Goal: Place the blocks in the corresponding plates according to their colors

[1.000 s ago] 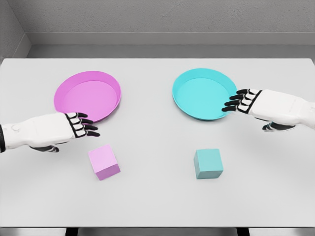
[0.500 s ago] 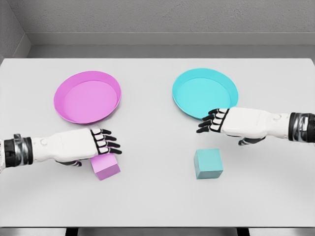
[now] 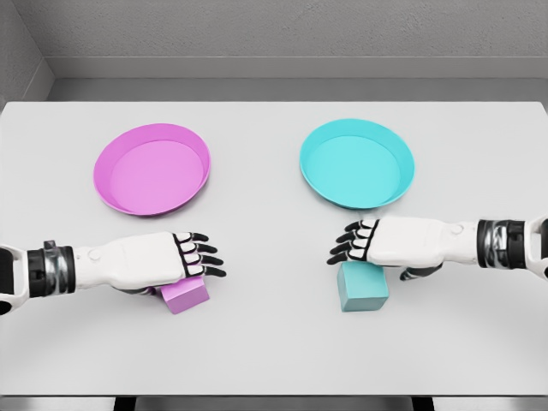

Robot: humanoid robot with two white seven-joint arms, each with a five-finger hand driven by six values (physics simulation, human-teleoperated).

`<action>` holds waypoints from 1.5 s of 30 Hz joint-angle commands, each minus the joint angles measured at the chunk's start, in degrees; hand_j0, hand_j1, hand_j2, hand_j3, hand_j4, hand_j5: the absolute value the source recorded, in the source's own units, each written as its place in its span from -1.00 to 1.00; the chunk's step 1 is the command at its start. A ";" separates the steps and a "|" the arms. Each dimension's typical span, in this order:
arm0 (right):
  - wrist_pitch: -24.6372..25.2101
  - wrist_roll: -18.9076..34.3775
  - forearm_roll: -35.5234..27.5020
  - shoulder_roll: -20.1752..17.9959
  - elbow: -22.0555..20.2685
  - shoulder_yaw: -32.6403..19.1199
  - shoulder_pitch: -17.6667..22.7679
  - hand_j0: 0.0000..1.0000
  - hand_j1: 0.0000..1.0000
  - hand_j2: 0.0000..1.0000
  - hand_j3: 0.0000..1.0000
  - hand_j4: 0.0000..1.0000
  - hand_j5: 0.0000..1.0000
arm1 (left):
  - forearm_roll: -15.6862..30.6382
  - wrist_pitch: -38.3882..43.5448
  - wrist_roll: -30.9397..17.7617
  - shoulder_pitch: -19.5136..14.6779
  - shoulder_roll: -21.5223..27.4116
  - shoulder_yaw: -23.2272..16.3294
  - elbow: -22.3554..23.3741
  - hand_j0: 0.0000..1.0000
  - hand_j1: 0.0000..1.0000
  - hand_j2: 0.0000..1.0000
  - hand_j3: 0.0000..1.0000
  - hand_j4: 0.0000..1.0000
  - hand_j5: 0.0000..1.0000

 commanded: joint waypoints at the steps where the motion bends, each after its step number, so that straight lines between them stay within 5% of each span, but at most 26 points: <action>1: 0.16 -0.03 -0.33 -0.35 -0.02 0.11 0.17 1.00 1.00 1.00 1.00 1.00 1.00 | 0.34 0.08 0.12 0.00 0.14 0.02 -0.01 1.00 1.00 1.00 1.00 1.00 1.00; 12: 0.16 -0.03 -0.33 1.14 -0.02 1.69 -0.53 1.00 1.00 1.00 1.00 1.00 1.00 | 0.17 0.08 -0.06 -0.09 1.55 0.11 -0.01 0.34 0.34 0.34 0.34 0.34 0.34; 22: 0.16 -0.03 -0.33 4.05 -0.02 3.28 -0.70 1.00 1.00 1.00 1.00 1.00 1.00 | 0.08 0.08 -0.24 -0.26 1.90 0.11 -0.01 -0.01 -0.01 -0.01 -0.01 -0.01 -0.01; 25: 0.16 -0.03 -0.33 3.87 -0.02 3.54 -0.70 0.99 0.99 0.99 0.99 0.99 0.99 | 0.08 0.08 -0.15 -0.61 1.90 0.29 -0.01 -0.03 -0.03 -0.03 -0.03 -0.03 -0.03; 29: 0.16 -0.03 -0.33 3.87 -0.02 3.54 -1.05 0.23 0.23 0.23 0.23 0.23 0.23 | 0.17 0.08 -0.15 -1.23 1.90 0.46 0.08 -0.05 -0.05 -0.05 -0.05 -0.05 -0.05; 45: 0.16 -0.03 -0.77 3.87 0.07 3.45 -2.37 0.14 0.14 0.14 0.14 0.14 0.14 | 2.28 0.08 -0.15 -7.21 2.69 2.40 1.22 -0.13 -0.13 -0.13 -0.13 -0.13 -0.13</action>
